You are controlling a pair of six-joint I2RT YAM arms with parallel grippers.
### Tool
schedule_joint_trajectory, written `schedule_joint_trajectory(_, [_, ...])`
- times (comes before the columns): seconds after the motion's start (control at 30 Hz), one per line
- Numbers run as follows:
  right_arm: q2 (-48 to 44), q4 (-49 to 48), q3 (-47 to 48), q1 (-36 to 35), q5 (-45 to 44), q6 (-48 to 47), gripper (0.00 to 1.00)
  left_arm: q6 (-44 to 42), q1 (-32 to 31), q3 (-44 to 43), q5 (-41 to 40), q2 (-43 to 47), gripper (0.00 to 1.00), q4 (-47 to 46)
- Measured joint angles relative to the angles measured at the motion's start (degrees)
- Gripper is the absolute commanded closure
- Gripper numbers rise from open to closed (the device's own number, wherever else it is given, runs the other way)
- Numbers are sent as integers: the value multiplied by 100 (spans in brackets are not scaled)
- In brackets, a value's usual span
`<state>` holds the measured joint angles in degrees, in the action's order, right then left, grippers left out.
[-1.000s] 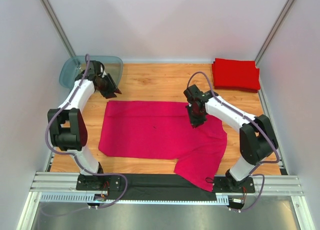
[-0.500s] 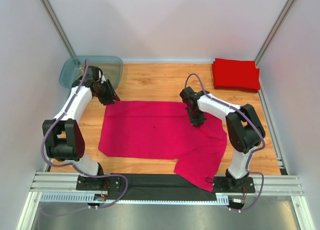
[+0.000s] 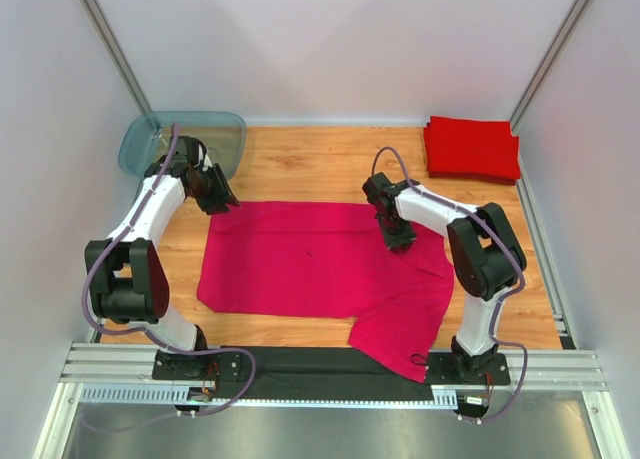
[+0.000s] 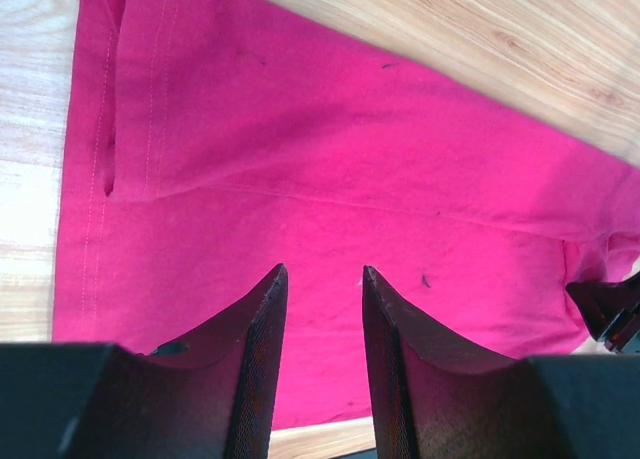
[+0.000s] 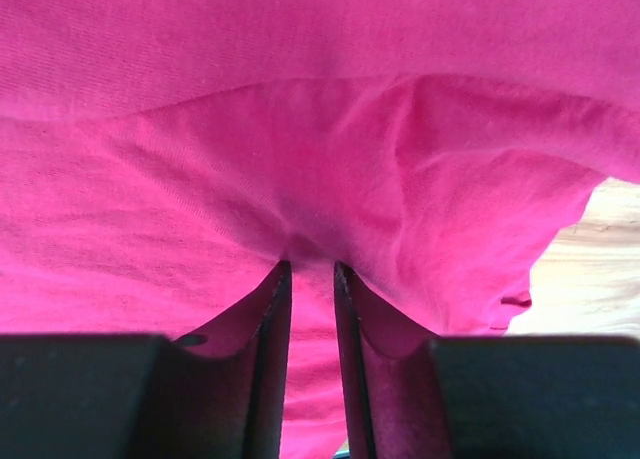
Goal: Fold and stack the t-shirts
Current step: Fold the tshirt
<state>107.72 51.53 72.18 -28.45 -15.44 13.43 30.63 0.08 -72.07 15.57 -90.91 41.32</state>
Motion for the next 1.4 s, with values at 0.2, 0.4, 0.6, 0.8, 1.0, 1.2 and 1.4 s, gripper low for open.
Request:
schedule_joint_trajectory(0.2, [4,-13,55,11,151,-118,71,9,0,7,-4,-2,57,-28])
schedule_joint_trajectory(0.4, [136,-22,225,39,417,-208,69,-2,0,24,-166,-48,57,-2])
schedule_joint_trajectory(0.6, [256,-7,247,133,643,-258,81,-7,0,57,-286,-81,58,44])
schedule_joint_trajectory(0.8, [269,59,304,201,651,-260,94,-7,0,57,-376,-81,58,81])
schedule_joint_trajectory(1.0, [310,551,785,229,984,-269,78,-9,0,57,-603,-153,59,114])
schedule_joint_trajectory(1.2, [503,750,914,238,1075,-262,92,-20,0,57,-782,-354,59,229])
schedule_joint_trajectory(1.4, [612,798,914,238,935,-256,85,-17,0,57,-822,-369,59,267])
